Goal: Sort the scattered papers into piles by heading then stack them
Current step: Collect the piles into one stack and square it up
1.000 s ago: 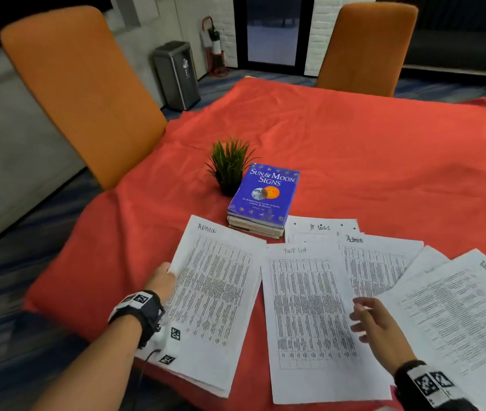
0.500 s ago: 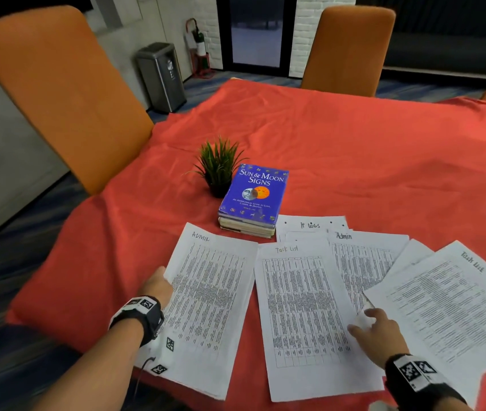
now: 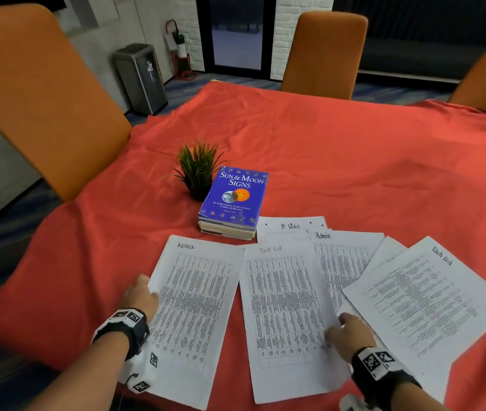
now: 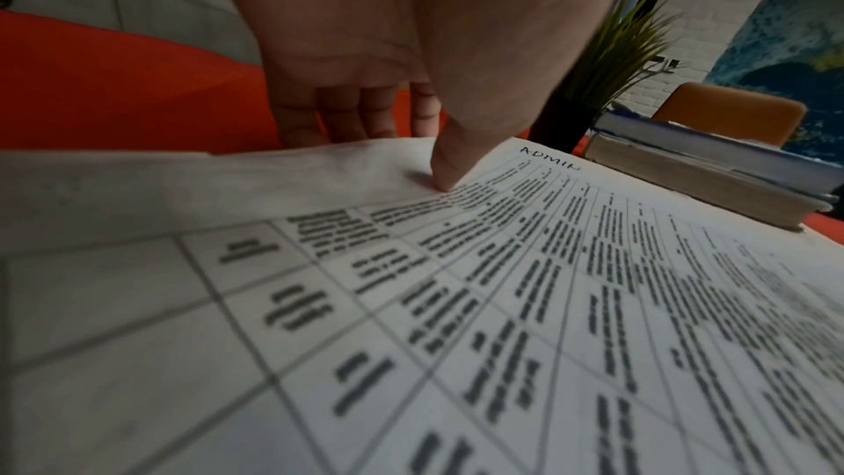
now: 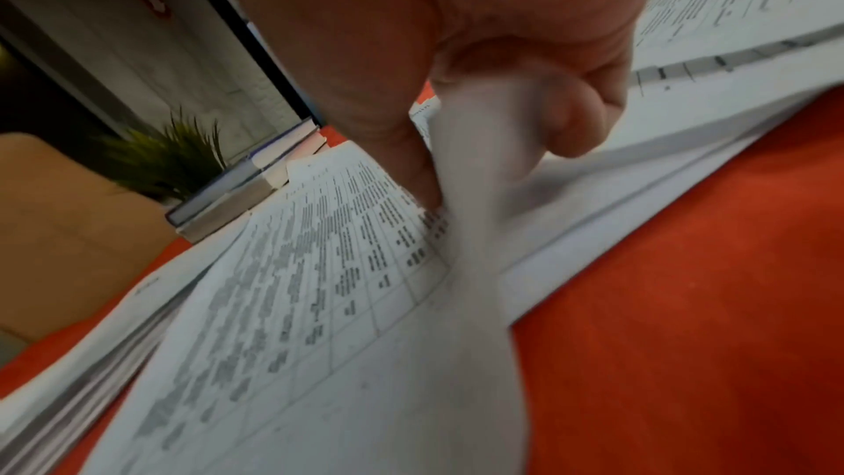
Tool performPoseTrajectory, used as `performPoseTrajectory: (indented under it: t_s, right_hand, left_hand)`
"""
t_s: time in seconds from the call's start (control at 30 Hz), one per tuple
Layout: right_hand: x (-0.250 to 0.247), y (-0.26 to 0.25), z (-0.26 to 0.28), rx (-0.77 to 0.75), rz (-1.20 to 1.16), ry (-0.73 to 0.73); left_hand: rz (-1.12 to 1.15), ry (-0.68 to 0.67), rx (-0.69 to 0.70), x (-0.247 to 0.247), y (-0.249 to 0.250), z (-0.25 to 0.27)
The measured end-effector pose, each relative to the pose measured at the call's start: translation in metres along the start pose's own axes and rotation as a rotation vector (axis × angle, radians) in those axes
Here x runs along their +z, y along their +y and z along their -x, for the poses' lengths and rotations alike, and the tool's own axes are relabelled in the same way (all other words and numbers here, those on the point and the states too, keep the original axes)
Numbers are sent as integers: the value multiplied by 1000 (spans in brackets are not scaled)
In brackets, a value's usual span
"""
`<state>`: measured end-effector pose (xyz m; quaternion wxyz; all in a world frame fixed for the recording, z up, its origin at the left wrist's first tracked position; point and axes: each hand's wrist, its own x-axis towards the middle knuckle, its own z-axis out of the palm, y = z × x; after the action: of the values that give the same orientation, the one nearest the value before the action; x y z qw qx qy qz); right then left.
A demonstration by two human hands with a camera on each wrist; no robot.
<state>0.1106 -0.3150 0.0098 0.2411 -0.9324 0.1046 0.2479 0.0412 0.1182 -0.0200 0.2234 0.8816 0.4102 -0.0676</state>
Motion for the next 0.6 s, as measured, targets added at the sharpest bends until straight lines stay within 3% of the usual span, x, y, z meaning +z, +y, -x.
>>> performPoseTrajectory:
  t_s: [0.13, 0.2, 0.27, 0.33, 0.37, 0.47, 0.53, 0.6]
  right_hand:
    - [-20, 11, -6, -33, -101, 100]
    - [-35, 22, -6, -57, -165, 146]
    - [-50, 35, -6, -98, -279, 190]
    - [-63, 46, -4, -148, -438, 214]
    - [-68, 49, -3, -173, -515, 213]
    - [-71, 58, 1, -218, -682, 168]
    - [-66, 61, 0, -236, -705, 115]
    - [-61, 61, 3, -258, -685, 52]
  left_hand:
    - [-24, 10, -37, -1, 4, 1]
    - [-139, 71, -83, -5, 11, 8]
    - [-189, 159, -11, -10, 32, 17]
    - [-96, 148, 136, -10, 64, 29]
    - [31, 76, 206, -7, 83, 36]
    - [451, -339, 308, 5, 148, 70]
    - [615, -579, 297, 17, 183, 91]
    - [706, -723, 272, 34, 206, 105]
